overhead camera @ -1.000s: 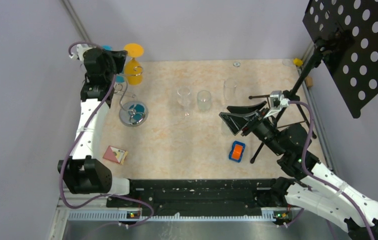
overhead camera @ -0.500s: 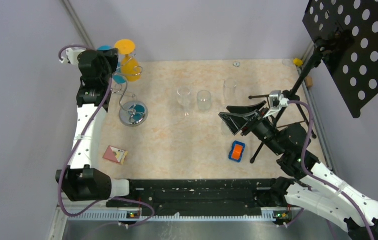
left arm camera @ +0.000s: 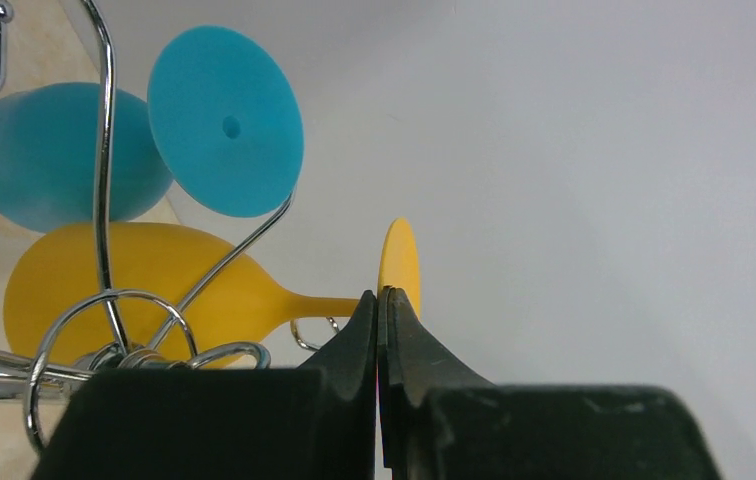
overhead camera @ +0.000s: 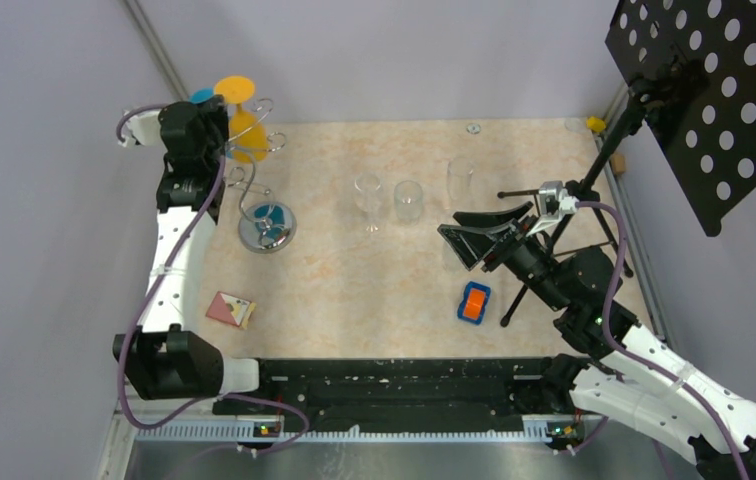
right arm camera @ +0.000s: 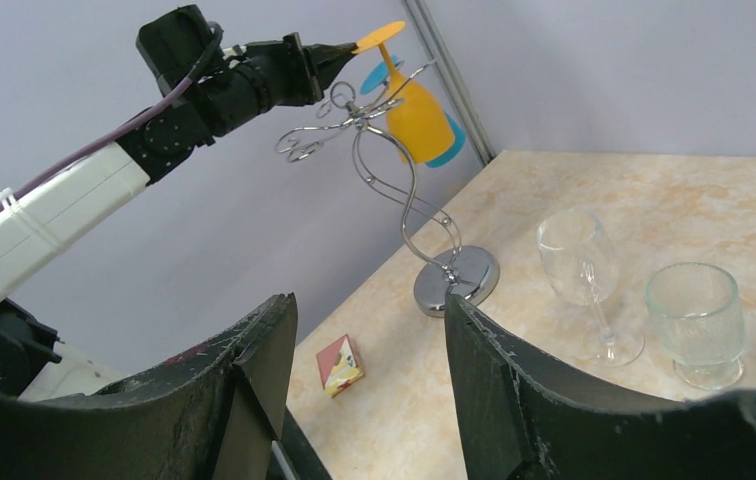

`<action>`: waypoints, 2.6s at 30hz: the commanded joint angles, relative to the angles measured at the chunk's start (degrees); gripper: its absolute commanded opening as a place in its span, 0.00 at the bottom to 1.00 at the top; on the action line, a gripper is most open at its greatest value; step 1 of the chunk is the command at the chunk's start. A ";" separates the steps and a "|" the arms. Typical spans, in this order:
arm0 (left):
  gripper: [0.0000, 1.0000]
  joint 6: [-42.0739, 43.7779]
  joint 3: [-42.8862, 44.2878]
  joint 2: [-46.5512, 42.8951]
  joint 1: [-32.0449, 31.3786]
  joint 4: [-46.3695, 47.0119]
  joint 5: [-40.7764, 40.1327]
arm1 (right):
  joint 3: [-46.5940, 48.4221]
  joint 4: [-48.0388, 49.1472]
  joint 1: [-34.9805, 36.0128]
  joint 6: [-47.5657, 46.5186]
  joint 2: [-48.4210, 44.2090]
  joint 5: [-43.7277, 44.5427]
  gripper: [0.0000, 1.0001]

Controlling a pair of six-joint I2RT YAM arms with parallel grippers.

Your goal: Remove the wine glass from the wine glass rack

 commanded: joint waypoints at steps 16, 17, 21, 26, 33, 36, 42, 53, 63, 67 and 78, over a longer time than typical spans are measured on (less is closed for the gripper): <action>0.00 -2.15 8.73 12.61 0.47 14.10 18.93 | 1.45 0.26 0.66 -1.07 -0.82 1.36 0.57; 0.00 -2.20 8.60 12.67 0.47 14.46 19.54 | 1.45 0.26 0.66 -1.02 -0.83 1.38 0.57; 0.00 -1.48 7.82 11.96 0.47 13.89 19.80 | 1.54 0.08 0.68 -0.86 -0.91 1.27 0.57; 0.00 -0.39 6.26 9.84 0.47 13.82 18.46 | 1.41 0.42 0.70 -0.61 -0.64 1.04 0.57; 0.00 3.87 11.28 12.03 0.47 14.47 29.32 | 1.21 1.63 0.67 -0.10 0.22 0.22 0.59; 0.00 4.58 16.82 15.83 0.53 12.76 37.86 | 1.18 2.10 0.68 0.78 0.15 0.32 0.65; 0.00 -2.41 14.49 16.49 0.31 21.70 47.74 | 1.13 2.34 0.66 4.24 0.11 -0.05 0.78; 0.00 -18.91 -6.20 -2.28 -5.99 32.63 49.95 | -1.58 14.97 0.73 14.36 3.60 2.98 0.80; 0.00 -24.68 -16.86 -20.91 -14.95 25.84 43.06 | -3.87 23.26 0.72 20.42 6.58 4.82 0.80; 0.00 -26.85 -18.35 -25.91 -15.93 22.88 43.00 | -3.97 27.94 0.70 20.04 7.60 3.05 0.80; 0.00 -36.83 -20.92 -26.58 -19.30 32.77 45.08 | 1.14 35.54 0.68 24.32 16.78 -2.93 0.81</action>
